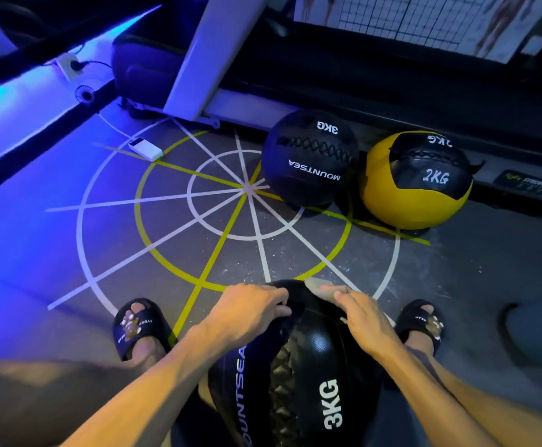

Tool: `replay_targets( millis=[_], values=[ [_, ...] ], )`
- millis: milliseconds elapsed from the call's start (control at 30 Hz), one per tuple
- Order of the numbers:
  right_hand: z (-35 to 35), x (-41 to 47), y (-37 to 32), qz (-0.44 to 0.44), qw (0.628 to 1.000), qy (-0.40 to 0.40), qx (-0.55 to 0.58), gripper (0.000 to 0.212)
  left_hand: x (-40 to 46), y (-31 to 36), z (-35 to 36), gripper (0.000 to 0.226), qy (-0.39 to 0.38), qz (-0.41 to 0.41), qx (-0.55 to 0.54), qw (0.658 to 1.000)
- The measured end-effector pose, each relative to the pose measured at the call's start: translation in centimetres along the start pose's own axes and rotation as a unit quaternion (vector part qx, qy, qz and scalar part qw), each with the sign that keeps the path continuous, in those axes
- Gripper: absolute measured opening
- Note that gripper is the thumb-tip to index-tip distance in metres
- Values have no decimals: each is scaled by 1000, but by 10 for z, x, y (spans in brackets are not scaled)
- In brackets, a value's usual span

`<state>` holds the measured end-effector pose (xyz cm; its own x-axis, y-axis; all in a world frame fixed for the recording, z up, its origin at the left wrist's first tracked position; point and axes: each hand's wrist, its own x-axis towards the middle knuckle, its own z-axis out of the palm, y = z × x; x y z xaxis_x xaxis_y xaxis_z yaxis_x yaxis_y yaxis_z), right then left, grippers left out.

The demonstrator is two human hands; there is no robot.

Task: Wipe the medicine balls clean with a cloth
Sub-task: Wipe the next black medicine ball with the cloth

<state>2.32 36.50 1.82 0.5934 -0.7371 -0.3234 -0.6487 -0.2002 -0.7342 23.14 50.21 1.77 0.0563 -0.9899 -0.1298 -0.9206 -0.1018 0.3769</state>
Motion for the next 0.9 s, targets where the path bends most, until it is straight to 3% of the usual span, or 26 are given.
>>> replay_targets(
  millis=[167, 300, 367, 533, 667, 767, 900],
  values=[
    [9, 2, -11, -24, 1000, -4, 11, 54, 7, -4, -20, 50, 87, 77, 72, 991],
    [18, 6, -14, -22, 999, 5, 34, 40, 22, -22, -9, 37, 183, 118, 134, 967],
    [31, 8, -10, -19, 1000, -3, 24, 40, 32, -32, -4, 36, 199, 101, 136, 965],
    [49, 19, -9, 15, 999, 34, 13, 45, 26, -17, 13, 22, 237, 9, 25, 971],
    [53, 14, -1, 18, 996, 83, -2, 48, -5, -15, 28, 53, 242, -6, -8, 970],
    [62, 4, 3, 23, 995, 101, 12, 45, -23, -21, 41, 54, 263, -82, -31, 961],
    [69, 11, -10, 55, 993, 88, 47, 48, -38, -28, 49, 48, 279, -66, -144, 947]
  ],
)
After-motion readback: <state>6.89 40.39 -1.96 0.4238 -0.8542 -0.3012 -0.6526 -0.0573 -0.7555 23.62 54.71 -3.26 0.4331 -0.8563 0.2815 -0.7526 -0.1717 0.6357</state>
